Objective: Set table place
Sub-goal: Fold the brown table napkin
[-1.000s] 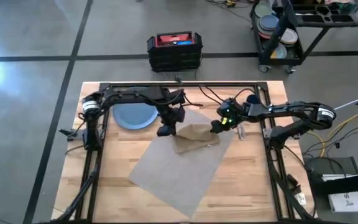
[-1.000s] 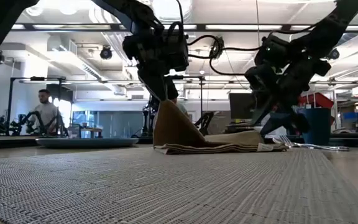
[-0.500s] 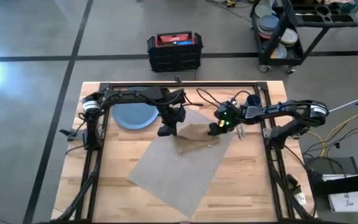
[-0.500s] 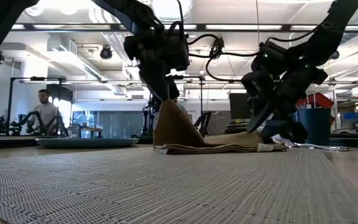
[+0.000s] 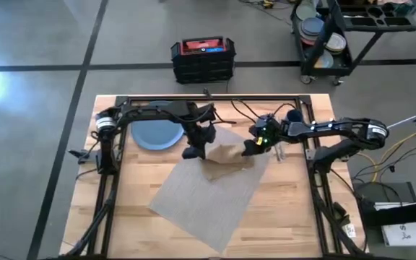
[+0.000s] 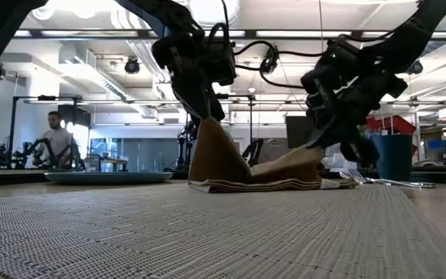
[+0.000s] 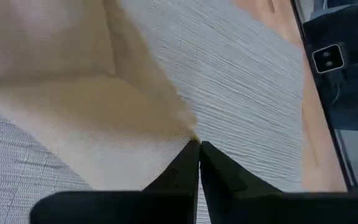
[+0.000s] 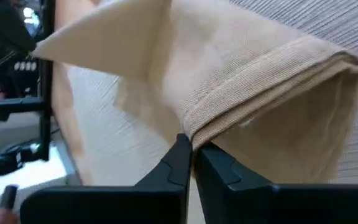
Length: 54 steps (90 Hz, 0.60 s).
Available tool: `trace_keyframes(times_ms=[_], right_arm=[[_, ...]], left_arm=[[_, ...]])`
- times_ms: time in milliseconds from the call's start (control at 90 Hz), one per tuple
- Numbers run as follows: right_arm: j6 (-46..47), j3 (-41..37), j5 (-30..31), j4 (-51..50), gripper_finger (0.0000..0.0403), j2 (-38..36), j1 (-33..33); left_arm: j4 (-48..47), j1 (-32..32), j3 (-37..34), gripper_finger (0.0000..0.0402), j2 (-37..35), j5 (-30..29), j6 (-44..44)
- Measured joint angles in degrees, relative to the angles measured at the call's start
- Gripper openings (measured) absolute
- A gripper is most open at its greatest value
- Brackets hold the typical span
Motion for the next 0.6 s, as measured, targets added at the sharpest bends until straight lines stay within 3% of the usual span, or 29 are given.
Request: trace_keyframes(times_ms=[422, 600], right_arm=[[-2.57, -0.04, -7.66, -5.25, 0.0000, -0.09, -5.58], [-3.62, -0.04, -10.35, -7.28, 0.0000, -0.09, -8.35]], left_arm=[[1.96, -2.27, -5.00, 0.0000, 0.00, 5.74, 1.90], [10.34, -3.77, -8.43, 0.0000, 0.00, 8.75, -0.80]])
